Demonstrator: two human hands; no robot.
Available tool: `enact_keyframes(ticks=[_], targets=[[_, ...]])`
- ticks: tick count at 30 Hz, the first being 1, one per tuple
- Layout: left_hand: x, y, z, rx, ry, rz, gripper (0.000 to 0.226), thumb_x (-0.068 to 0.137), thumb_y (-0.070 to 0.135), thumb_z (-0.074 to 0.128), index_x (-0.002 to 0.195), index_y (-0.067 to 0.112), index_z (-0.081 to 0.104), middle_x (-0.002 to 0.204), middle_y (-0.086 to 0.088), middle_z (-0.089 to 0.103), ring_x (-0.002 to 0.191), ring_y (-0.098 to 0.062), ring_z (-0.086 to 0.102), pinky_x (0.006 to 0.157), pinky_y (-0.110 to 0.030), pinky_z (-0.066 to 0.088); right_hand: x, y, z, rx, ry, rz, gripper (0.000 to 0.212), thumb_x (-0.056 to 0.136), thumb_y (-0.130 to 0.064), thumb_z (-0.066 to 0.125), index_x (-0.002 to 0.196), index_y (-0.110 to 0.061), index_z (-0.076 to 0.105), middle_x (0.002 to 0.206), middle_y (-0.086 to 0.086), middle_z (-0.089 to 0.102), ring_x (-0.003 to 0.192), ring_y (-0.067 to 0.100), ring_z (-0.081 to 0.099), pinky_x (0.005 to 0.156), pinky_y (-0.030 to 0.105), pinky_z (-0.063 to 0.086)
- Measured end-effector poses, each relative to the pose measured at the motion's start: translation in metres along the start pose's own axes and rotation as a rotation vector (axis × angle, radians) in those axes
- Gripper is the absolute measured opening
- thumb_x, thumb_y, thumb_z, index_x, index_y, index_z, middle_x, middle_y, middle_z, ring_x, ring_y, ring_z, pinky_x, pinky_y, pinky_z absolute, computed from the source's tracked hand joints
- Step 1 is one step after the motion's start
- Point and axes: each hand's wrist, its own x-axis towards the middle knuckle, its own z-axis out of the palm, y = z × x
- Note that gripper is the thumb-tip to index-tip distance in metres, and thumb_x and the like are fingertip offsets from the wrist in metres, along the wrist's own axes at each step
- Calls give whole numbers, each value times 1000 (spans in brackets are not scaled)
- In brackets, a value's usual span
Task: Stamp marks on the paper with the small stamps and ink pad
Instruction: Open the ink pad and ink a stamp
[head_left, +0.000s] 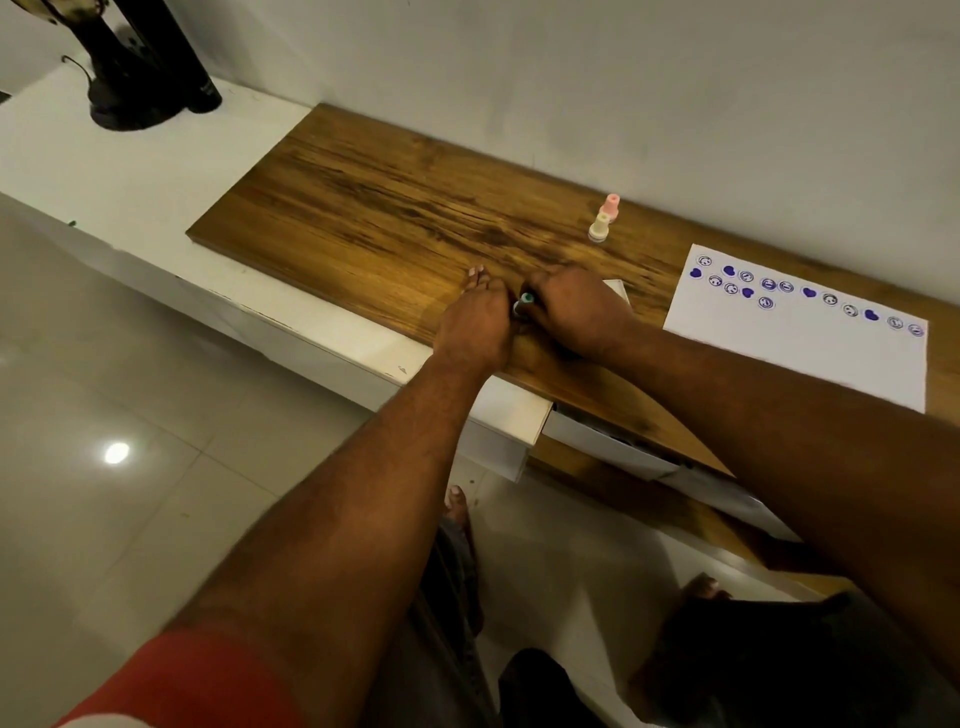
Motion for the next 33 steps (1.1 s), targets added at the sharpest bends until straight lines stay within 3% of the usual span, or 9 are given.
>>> enact_keyframes(ticks=[3, 12, 19, 25, 28, 31, 33], targets=[[0, 1, 1, -1, 17, 9, 51, 100, 30, 67, 145, 11, 51, 170, -16, 22, 159, -24, 16, 121, -42, 32, -1, 2, -1, 21, -6, 32, 31, 104, -37, 52, 113, -12, 67, 112, 10, 71, 96, 25, 66, 88, 35, 50], [-2, 2, 4, 19, -18, 43, 74, 95, 31, 74, 153, 6, 37, 171, -18, 15, 159, -27, 10, 125, -44, 27, -5, 9, 4, 71, 5, -13, 29, 106, -31, 50, 115, -9, 65, 112, 12, 70, 96, 25, 65, 83, 28, 43], [2, 1, 4, -15, -28, 51, 66, 99, 38, 67, 151, 8, 41, 171, -17, 15, 160, -26, 9, 124, -44, 26, -9, 14, -1, 61, 10, -54, 30, 105, -32, 50, 119, -10, 65, 115, 13, 68, 101, 25, 62, 84, 27, 40], [0, 1, -1, -67, -8, 86, 50, 100, 39, 68, 143, 17, 54, 169, -14, 25, 158, -25, 18, 123, -40, 27, -34, 22, -20, 193, 181, 138, 32, 101, -39, 59, 118, -13, 68, 110, 7, 71, 91, 17, 60, 74, 28, 45], [-2, 6, -5, -108, 73, 134, 46, 100, 44, 65, 139, 22, 56, 169, -11, 28, 157, -24, 24, 119, -41, 34, -58, 35, -28, 193, 197, 195, 31, 100, -38, 62, 119, -14, 69, 114, 8, 72, 96, 18, 64, 72, 25, 47], [-5, 18, -8, -145, 107, 256, 61, 96, 57, 64, 144, 22, 53, 170, -11, 25, 158, -25, 20, 120, -43, 32, -82, 45, -27, 185, 179, 230, 33, 100, -36, 64, 124, -14, 69, 122, 9, 71, 105, 24, 67, 76, 16, 44], [-9, 26, -5, -120, 54, 318, 80, 90, 67, 65, 153, 22, 46, 171, -12, 21, 159, -26, 14, 122, -44, 27, -91, 49, -24, 151, 160, 237, 33, 100, -34, 65, 124, -12, 69, 123, 11, 71, 106, 26, 67, 81, 22, 47]])
